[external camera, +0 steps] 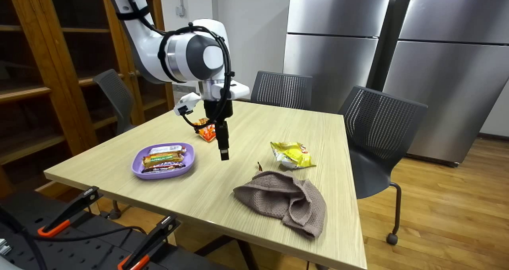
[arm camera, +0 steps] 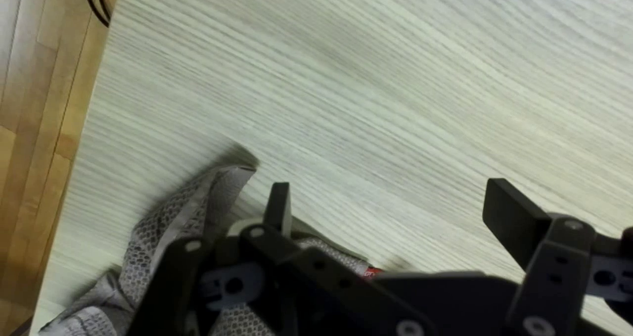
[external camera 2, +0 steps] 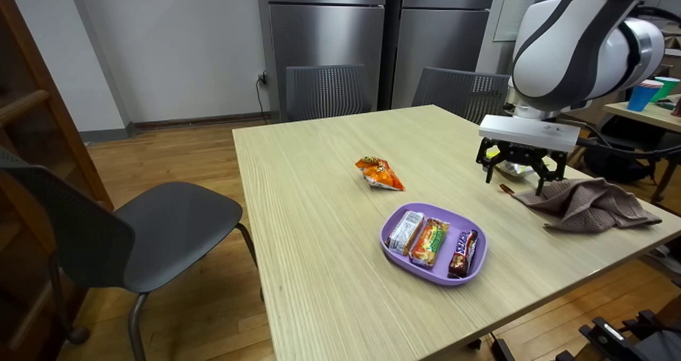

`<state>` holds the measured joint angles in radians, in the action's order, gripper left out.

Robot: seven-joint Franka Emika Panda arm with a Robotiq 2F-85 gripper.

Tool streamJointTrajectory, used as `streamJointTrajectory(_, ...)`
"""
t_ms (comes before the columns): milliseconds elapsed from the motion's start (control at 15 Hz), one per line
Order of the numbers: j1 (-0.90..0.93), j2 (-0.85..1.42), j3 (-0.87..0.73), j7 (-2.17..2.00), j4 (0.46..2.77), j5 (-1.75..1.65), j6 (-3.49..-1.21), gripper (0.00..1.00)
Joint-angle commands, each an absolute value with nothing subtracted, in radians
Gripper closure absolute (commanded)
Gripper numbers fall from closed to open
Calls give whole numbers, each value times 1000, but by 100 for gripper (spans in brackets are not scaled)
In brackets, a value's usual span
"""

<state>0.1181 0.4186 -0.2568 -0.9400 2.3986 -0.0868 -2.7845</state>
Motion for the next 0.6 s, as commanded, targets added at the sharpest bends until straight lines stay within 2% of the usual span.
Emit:
streamJointTrajectory(0, 58, 388, -237, -855, 2415, -31, -2782, 0)
streamJointTrajectory(533, -4, 381, -268, -732, 2424, 17, -2782, 0)
